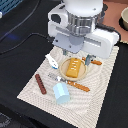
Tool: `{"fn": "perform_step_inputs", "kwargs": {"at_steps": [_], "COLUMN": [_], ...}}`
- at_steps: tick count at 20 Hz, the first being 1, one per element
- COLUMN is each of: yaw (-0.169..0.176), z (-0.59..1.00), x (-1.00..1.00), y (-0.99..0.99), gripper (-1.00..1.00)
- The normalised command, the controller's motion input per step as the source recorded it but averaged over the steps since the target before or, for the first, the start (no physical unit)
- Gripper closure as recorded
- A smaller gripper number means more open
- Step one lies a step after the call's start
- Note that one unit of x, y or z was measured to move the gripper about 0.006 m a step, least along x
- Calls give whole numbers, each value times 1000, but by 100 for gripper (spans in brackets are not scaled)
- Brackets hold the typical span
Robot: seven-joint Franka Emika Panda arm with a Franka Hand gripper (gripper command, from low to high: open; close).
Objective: Interact with the objects in diverse but meaningful ways.
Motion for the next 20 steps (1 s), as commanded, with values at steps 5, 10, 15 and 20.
{"fn": "perform_step_inputs", "kwargs": {"at_steps": [5,10,15,20], "yaw": [33,309,319,285], "z": [30,0,0,10], "x": [-25,-198,-179,-247], "y": [-227,0,0,-54], "gripper": [-100,-100,-100,-100]}}
